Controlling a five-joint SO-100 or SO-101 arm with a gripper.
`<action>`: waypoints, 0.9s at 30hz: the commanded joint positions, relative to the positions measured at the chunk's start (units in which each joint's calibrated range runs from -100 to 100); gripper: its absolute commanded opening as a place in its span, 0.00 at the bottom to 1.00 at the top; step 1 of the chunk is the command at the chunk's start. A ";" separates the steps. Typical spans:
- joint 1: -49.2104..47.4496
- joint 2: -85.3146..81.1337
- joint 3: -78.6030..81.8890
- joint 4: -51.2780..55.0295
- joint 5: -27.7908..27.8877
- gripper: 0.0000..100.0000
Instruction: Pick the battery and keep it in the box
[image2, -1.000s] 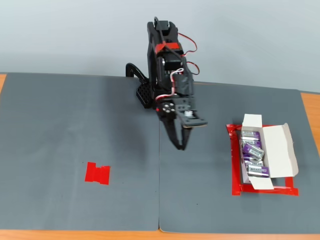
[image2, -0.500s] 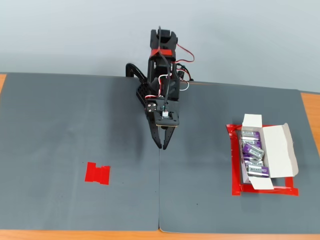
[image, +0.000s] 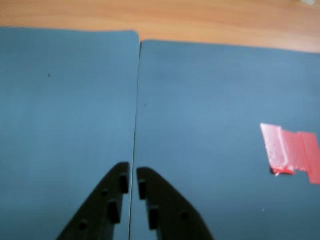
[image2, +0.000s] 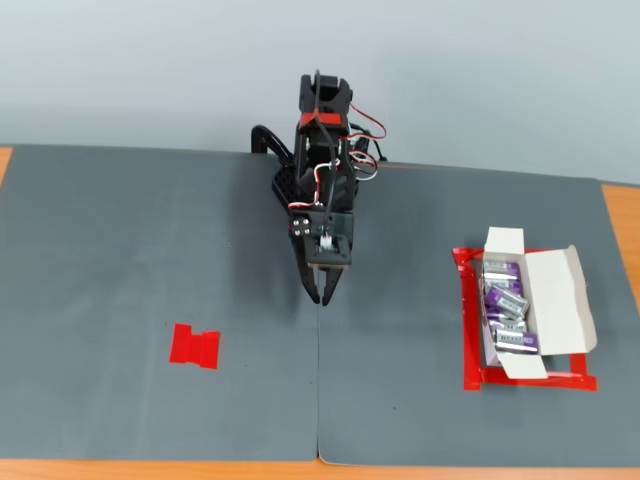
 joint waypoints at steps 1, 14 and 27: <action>-0.30 -0.77 0.08 8.29 -0.20 0.02; -2.98 -0.85 -6.25 28.43 -0.15 0.02; -3.13 -0.60 -6.70 28.43 0.00 0.02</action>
